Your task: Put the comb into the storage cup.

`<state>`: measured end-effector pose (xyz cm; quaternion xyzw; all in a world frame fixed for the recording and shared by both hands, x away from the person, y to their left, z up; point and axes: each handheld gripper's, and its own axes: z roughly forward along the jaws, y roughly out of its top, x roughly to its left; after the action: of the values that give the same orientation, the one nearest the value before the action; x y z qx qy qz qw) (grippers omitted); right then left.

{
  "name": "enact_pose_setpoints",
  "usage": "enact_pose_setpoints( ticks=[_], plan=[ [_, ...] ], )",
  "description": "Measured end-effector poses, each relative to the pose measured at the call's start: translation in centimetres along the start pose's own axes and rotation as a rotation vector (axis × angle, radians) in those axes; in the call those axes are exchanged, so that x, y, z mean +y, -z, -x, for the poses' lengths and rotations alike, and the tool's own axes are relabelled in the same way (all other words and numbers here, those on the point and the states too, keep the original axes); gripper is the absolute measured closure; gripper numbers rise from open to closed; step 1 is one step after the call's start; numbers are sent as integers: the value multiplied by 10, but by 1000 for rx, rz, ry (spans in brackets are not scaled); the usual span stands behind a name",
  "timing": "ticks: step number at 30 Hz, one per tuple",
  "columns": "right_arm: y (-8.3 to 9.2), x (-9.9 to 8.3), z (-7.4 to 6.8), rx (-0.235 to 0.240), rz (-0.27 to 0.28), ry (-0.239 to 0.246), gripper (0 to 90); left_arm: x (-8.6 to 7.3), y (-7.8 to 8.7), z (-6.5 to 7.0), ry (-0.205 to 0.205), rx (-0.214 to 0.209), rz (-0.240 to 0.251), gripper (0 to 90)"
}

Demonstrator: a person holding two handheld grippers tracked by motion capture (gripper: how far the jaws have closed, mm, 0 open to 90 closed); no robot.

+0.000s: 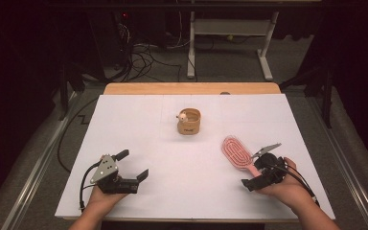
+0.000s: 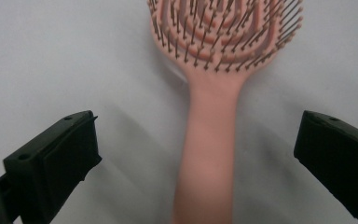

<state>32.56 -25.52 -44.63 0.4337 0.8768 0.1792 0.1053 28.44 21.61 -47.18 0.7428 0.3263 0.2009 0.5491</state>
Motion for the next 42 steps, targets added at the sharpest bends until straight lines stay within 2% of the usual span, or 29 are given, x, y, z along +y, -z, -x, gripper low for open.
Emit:
enact_pose_setpoints(
  ticks=[16, 23, 41, 42],
  plan=[
    [-3, 40, 10, -27, -39, 12, 4, 0, 0, 2, -4, -13, 7, 0],
    [-13, 59, 13, -34, -83, 27, 9, 0, 0, 1, -3, -11, 6, 0],
    [-35, 89, 13, -20, -160, 21, 27, 0, 2, 0, 2, -9, 13, 0],
    [-36, 91, 14, -20, -158, 33, 28, 0, 2, 0, 3, -9, 12, 0]
  ],
)
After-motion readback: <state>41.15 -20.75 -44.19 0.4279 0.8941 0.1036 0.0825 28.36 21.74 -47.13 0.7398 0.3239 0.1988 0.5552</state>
